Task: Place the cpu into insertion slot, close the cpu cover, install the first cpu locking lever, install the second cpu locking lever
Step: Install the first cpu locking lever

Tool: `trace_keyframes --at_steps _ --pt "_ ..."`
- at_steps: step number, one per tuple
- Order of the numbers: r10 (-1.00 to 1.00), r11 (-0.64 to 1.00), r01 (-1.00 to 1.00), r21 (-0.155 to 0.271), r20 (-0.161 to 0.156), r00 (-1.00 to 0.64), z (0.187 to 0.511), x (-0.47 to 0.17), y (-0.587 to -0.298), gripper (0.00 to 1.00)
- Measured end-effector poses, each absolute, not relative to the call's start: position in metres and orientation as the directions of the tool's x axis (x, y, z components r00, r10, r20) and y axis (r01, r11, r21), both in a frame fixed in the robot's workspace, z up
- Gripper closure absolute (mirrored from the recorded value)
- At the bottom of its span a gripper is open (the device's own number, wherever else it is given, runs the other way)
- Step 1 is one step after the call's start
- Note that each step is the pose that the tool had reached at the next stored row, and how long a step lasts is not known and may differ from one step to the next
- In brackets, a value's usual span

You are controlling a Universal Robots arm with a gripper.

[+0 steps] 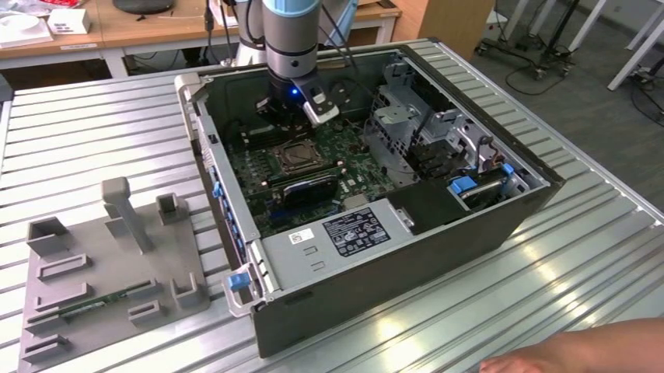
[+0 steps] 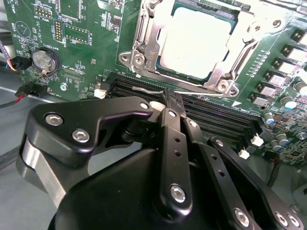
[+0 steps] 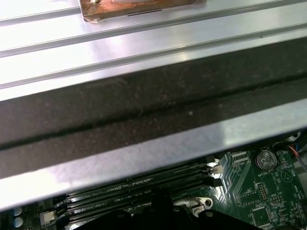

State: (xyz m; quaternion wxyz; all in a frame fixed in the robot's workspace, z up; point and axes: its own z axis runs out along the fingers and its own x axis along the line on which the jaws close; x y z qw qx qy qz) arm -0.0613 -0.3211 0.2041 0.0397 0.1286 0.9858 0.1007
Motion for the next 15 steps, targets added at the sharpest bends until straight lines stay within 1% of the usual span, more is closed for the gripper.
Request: trace_keyframes --at_steps 15 --pt "0.261 0.947 0.245 0.209 -0.052 -0.964 0.2032 -0.0613 -0.3191 0.90"
